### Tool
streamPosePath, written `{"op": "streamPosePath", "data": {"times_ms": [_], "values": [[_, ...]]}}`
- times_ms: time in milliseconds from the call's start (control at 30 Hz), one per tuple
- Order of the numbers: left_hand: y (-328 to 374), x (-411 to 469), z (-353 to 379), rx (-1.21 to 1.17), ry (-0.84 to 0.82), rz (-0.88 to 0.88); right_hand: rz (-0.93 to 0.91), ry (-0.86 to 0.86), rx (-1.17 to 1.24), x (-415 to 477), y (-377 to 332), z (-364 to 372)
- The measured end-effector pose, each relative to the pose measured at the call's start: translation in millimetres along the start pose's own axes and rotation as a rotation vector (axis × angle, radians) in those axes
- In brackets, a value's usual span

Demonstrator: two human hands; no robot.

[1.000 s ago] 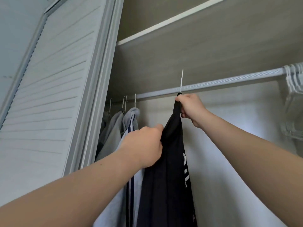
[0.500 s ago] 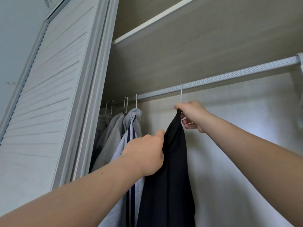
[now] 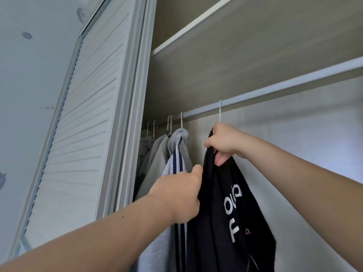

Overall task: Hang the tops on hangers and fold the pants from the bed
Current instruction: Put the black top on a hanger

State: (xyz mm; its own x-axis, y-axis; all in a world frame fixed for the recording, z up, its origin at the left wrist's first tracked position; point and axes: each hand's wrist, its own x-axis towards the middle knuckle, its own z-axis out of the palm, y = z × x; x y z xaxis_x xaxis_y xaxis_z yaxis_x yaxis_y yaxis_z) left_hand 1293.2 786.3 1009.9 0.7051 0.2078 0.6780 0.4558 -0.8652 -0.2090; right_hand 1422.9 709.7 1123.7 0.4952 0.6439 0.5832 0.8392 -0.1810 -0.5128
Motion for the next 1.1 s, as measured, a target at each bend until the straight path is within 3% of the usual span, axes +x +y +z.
{"op": "streamPosePath", "data": {"times_ms": [167,433,633,767,900,1100], "values": [[-18.5,-7.8,-9.2,0.026,-0.029,-0.082,-0.041,-0.012,0.138,22.3,-2.9,16.8],[-34.7,-9.6,-13.0,0.046,-0.106,-0.189,-0.076,0.003,0.035,48.6,-0.7,23.7],[-37.9,-12.5,-10.4,0.046,-0.075,-0.215,-0.101,-0.043,0.25,51.0,9.7,35.6],[-41.3,-26.4,-14.2,0.041,0.031,-0.201,-0.294,0.053,0.277,40.6,15.2,69.1],[-53.0,-57.2,-22.8,0.25,0.188,-0.179,-0.526,0.235,0.245,14.2,17.6,104.8],[-76.5,-127.5,-38.4,0.374,0.259,-0.319,-0.694,0.254,0.077,-34.3,-2.4,156.1]]}}
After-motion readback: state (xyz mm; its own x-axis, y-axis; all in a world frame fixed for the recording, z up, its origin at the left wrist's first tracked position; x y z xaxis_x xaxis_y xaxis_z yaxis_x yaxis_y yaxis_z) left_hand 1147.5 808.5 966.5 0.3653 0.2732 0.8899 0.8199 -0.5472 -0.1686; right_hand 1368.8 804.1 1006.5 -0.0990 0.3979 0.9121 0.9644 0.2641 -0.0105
